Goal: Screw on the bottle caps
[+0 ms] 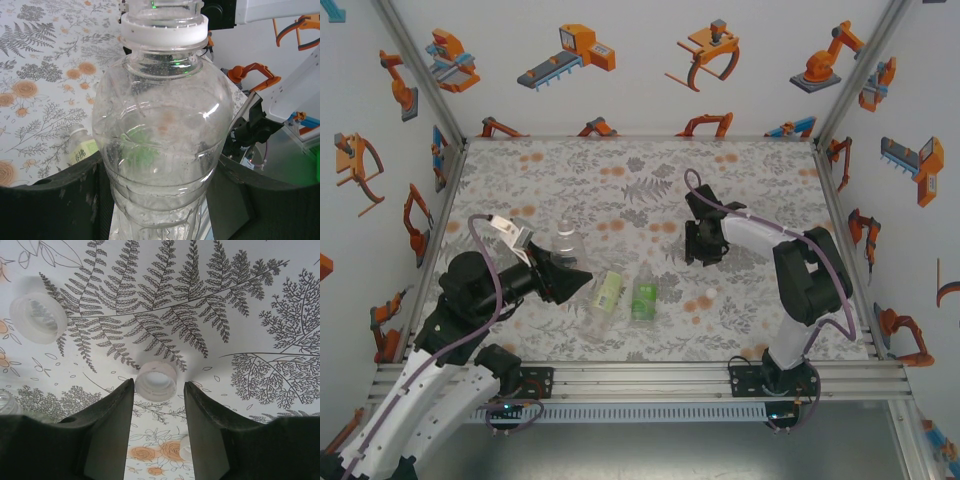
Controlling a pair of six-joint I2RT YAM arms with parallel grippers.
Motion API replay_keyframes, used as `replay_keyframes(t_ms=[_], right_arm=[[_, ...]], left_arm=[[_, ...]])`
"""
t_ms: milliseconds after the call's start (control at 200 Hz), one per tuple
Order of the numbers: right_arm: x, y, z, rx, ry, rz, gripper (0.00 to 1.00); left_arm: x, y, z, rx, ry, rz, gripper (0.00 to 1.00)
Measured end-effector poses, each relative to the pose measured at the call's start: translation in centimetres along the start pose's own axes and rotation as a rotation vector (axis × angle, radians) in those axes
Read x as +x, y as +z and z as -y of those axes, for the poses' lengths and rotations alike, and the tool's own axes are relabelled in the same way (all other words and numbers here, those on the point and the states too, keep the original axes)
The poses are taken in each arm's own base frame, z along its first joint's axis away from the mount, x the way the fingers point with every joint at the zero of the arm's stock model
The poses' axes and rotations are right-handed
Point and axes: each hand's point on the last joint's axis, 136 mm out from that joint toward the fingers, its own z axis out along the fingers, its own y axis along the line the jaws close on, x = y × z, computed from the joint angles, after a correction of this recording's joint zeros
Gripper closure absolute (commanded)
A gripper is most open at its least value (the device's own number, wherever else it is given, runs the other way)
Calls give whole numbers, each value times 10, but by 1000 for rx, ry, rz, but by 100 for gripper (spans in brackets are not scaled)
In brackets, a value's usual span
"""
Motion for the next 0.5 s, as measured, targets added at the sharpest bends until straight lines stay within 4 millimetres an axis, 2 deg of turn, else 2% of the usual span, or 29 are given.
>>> replay_keyframes(t_ms=[501], right_arm=[[-8, -10, -7, -30, 18, 23, 56]], left_arm=[[1, -2, -1, -8, -13, 8, 90]])
